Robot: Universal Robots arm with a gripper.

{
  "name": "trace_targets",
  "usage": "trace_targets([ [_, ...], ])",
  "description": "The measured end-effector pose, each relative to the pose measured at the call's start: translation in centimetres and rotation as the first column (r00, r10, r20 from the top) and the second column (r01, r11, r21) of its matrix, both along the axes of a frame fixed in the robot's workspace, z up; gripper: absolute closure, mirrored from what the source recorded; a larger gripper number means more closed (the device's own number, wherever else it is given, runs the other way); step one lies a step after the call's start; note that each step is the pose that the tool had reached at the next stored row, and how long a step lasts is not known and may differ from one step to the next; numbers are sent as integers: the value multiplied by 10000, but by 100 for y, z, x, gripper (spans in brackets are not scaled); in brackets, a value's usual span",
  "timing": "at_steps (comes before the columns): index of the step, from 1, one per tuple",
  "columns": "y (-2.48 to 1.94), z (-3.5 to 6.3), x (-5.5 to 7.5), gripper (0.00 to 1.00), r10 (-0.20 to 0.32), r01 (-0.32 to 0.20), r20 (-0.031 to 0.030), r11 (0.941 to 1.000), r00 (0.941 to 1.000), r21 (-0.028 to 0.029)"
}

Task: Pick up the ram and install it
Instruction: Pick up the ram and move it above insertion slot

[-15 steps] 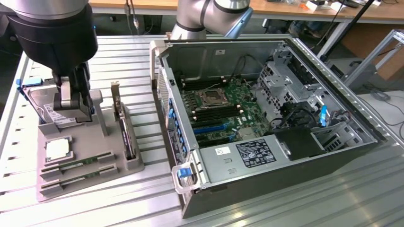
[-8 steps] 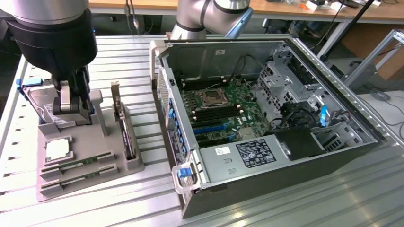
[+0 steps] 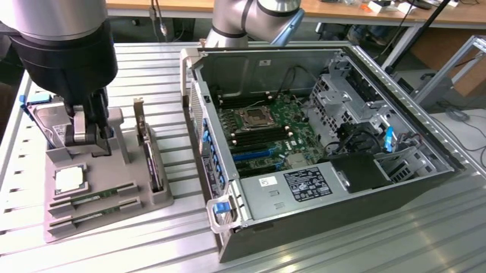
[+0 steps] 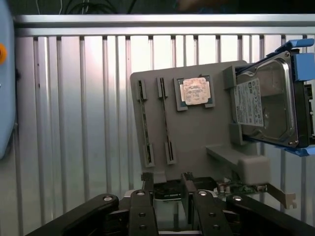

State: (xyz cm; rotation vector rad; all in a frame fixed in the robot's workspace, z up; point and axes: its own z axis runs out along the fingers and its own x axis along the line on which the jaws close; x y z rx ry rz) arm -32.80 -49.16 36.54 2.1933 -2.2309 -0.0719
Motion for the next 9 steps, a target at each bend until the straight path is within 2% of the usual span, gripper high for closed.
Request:
trace_targets([
  [9,-62,-111,-1,64,82,-82,-1,10000,10000,-2],
])
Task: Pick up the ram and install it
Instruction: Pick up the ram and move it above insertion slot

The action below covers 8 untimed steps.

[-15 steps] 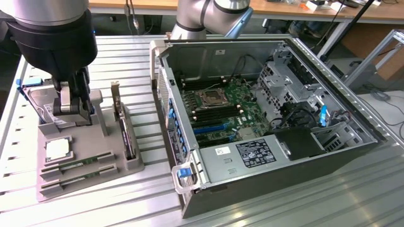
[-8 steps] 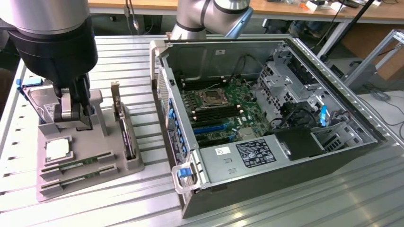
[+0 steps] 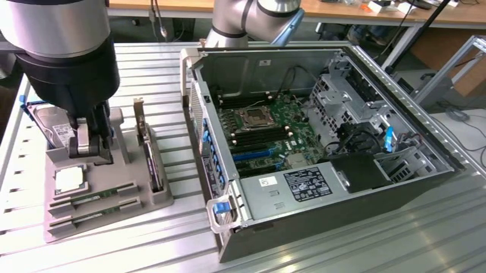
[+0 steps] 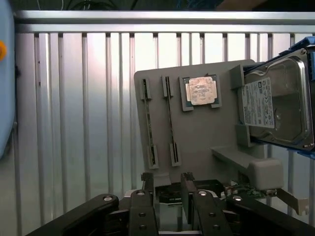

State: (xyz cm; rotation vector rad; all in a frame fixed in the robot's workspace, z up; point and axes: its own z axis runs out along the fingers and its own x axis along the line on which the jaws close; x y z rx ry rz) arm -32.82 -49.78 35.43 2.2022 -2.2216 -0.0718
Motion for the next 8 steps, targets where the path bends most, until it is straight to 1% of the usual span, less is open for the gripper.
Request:
trace_targets([
  [8,-55,-121,-1,64,54,-54,-1,10000,10000,-1],
])
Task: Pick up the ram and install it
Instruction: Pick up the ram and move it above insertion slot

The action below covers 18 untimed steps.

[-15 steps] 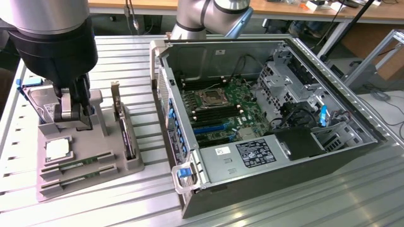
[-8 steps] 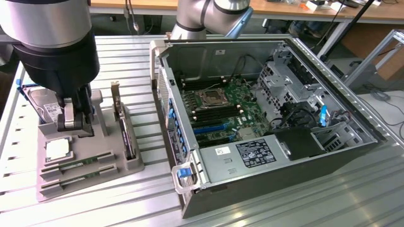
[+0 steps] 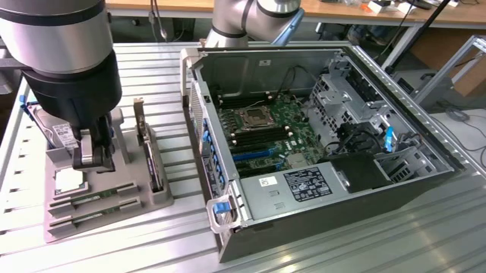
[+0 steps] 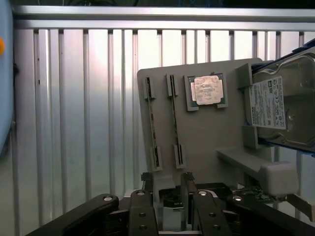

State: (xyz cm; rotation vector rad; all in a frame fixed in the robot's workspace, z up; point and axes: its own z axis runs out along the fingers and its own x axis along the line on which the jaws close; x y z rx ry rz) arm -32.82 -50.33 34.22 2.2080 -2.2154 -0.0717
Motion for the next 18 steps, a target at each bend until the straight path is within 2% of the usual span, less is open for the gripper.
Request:
trace_targets([
  [7,-40,-94,-3,64,9,-9,1,10000,10000,1],
  [18,-73,-222,-3,64,20,-20,1,10000,10000,1],
])
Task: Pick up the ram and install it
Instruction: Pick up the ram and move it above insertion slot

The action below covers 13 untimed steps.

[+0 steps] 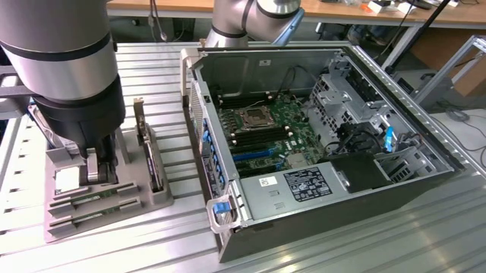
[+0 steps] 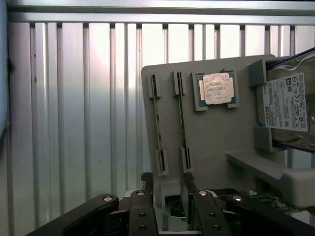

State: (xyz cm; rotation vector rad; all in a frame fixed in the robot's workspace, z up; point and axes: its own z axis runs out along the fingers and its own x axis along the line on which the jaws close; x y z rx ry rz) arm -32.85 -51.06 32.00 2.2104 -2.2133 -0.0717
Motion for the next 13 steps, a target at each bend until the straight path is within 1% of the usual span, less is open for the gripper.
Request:
trace_targets([
  [8,-18,-83,0,64,15,-15,0,10000,10000,0],
  [13,-19,-113,-19,64,125,-125,-1,9999,9999,0],
])
